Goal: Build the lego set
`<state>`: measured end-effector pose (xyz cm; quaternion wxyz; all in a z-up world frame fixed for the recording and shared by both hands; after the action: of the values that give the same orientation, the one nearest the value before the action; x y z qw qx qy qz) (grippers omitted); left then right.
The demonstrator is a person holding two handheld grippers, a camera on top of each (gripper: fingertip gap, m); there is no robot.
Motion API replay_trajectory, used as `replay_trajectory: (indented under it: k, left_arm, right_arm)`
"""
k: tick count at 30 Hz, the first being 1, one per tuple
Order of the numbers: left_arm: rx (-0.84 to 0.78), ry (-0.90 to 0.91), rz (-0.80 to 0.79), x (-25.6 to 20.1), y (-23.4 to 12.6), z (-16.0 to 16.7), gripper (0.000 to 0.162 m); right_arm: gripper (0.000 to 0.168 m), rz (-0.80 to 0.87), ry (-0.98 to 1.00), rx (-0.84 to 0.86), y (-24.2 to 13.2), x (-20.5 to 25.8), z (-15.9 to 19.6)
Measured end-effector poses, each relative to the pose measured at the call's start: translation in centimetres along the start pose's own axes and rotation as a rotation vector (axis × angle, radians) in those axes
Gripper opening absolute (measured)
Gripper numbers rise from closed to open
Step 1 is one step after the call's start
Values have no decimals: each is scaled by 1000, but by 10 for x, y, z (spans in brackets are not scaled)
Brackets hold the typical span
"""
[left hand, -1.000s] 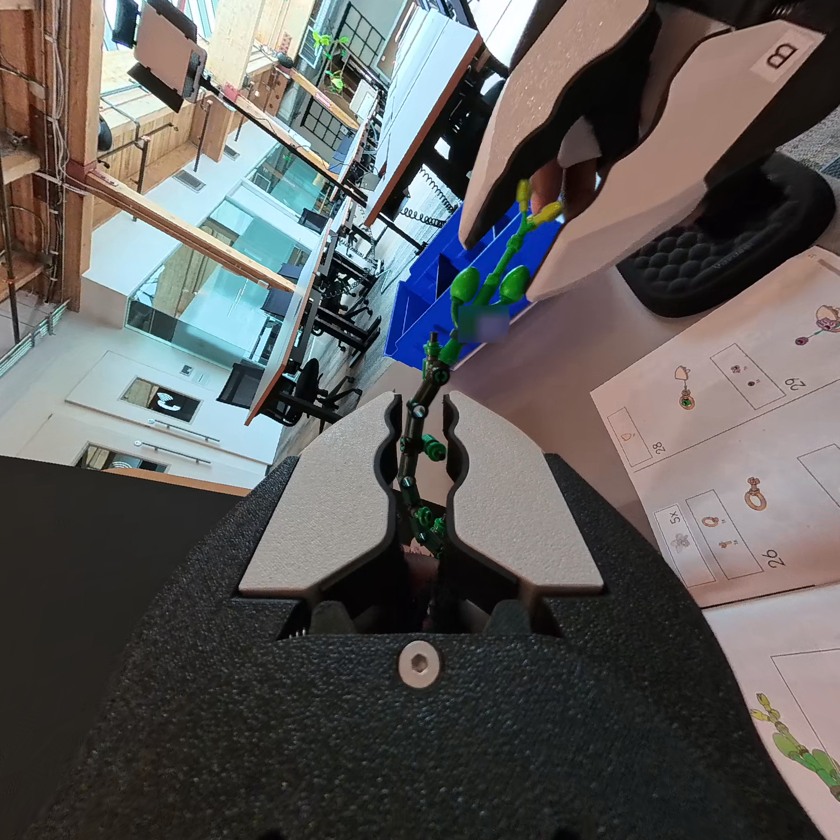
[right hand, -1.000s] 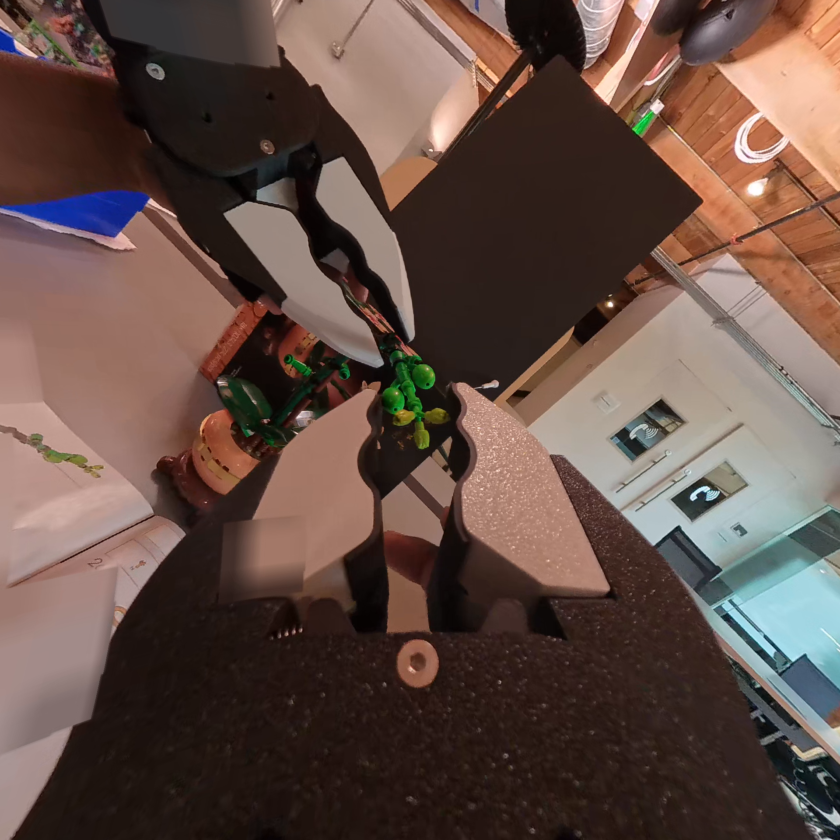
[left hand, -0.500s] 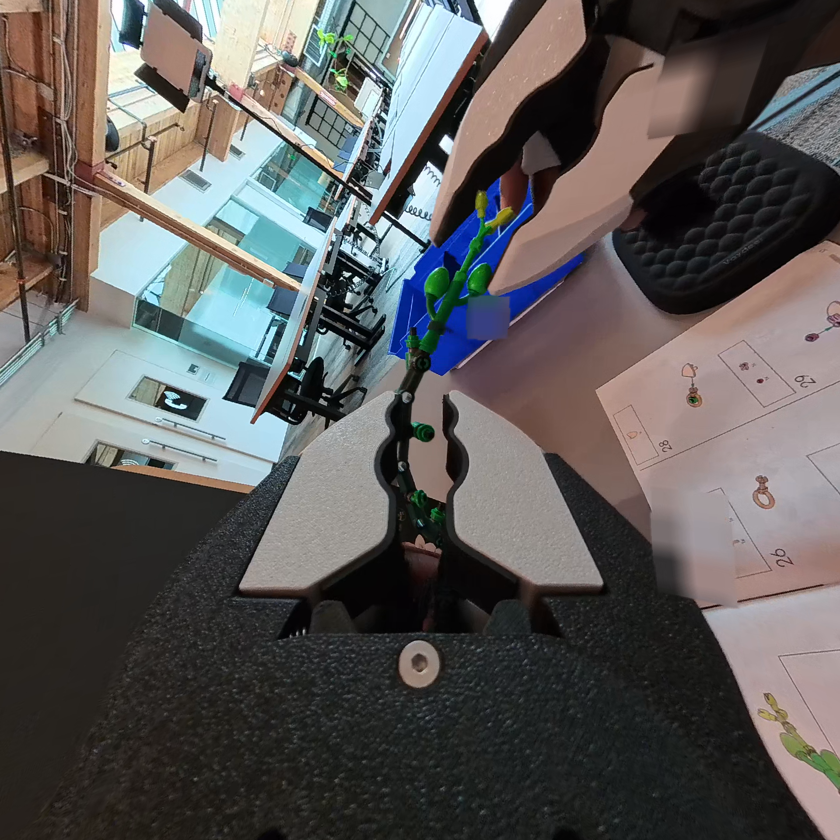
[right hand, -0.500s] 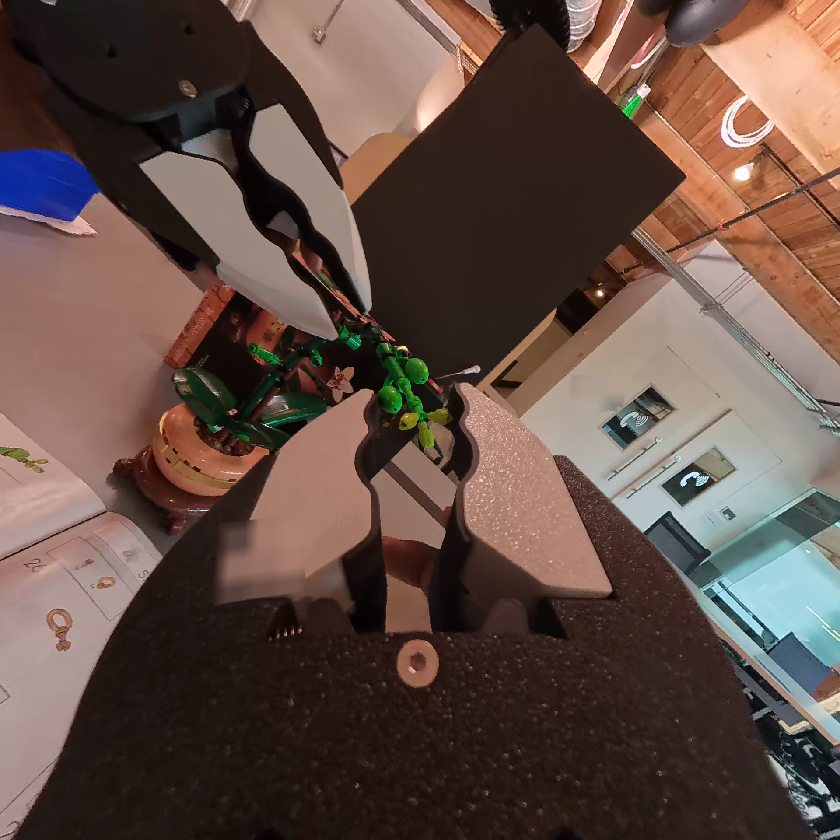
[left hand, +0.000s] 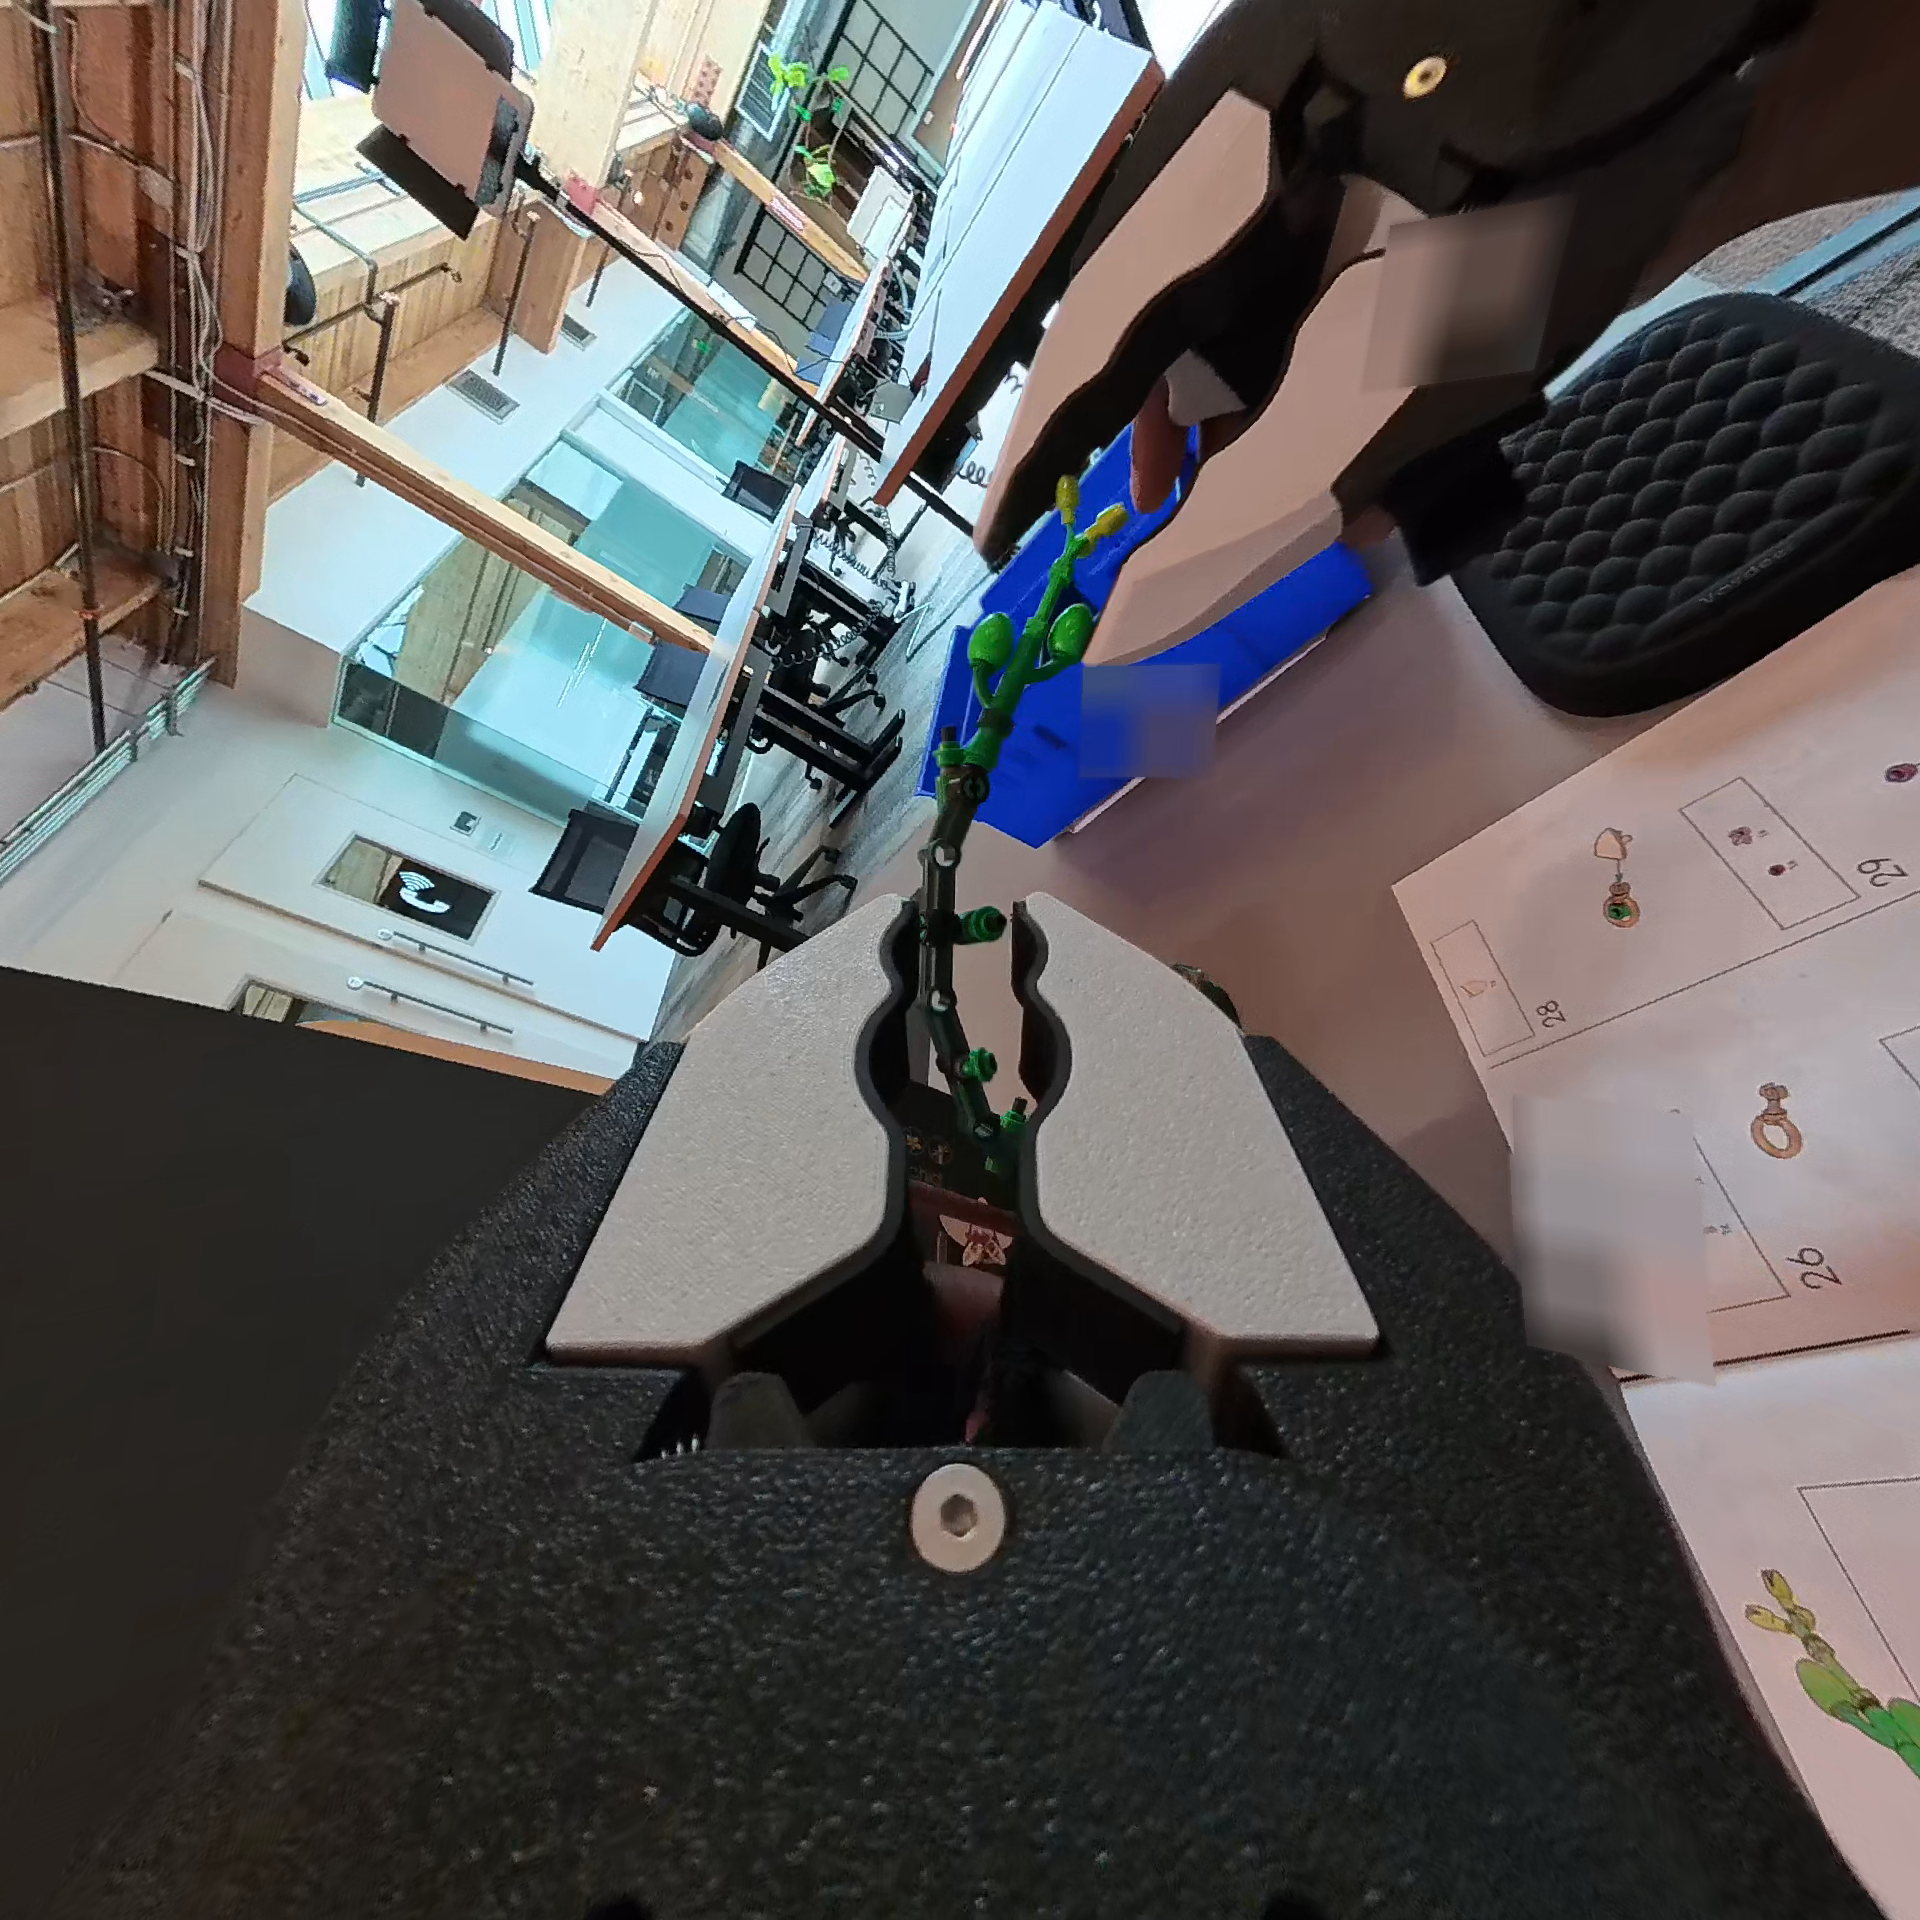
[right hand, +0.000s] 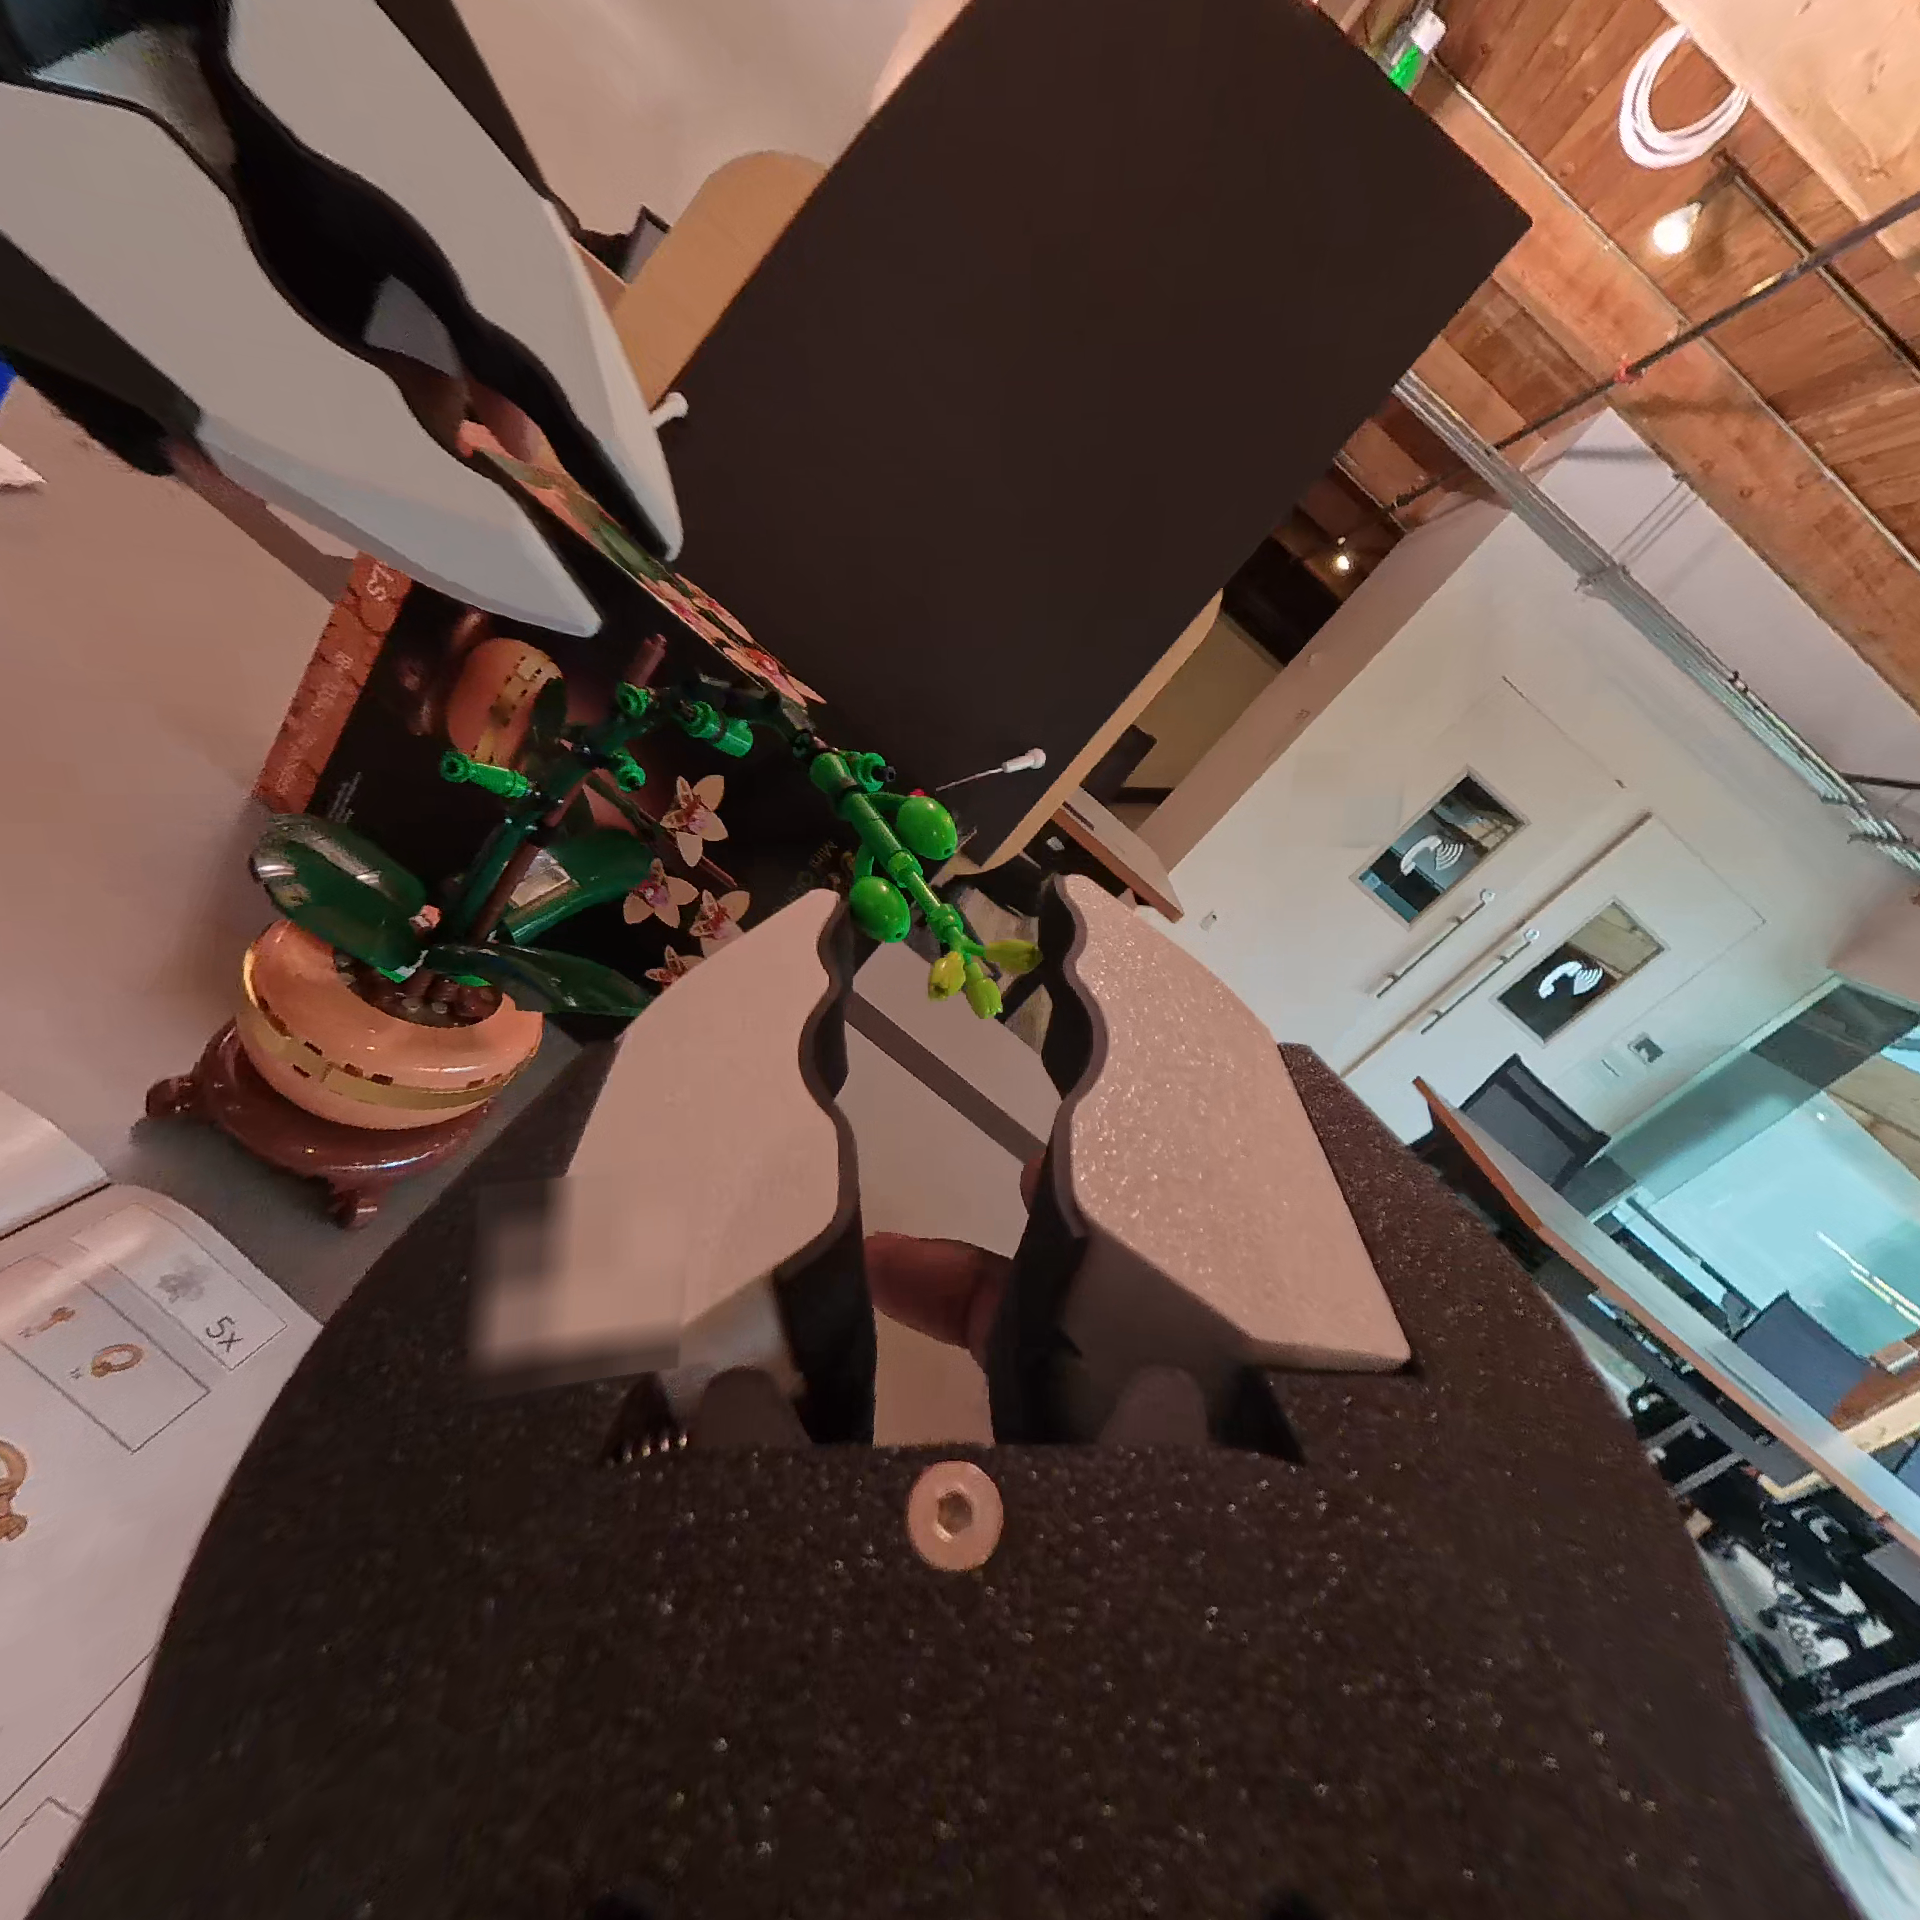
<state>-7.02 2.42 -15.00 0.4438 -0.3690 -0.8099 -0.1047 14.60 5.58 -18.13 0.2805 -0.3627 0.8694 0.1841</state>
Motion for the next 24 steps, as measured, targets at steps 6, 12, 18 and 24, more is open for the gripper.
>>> replay_trajectory:
  k: [6,12,18,24]
  left_arm:
    - [7,4,0,0,0,0,17]
    - [11,3,4,0,1,2,17]
    - [17,4,10,-1,2,3,17]
    - [24,5,11,-1,3,4,17]
  right_arm:
    - [35,6,15,-2,2,0,1]
    - [35,8,15,-5,-2,3,0]
    - [34,-1,42,-9,-6,4,2]
    - [33,-5,76,-30,-11,3,1]
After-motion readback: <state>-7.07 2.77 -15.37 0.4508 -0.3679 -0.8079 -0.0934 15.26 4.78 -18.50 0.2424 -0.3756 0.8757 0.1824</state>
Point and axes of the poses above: each gripper's, where its closed fingertips meet, y out along the fingers, z out of its underside, x = y × z across the jaws, the point moved 10 cm from there along -y, back along the fingers
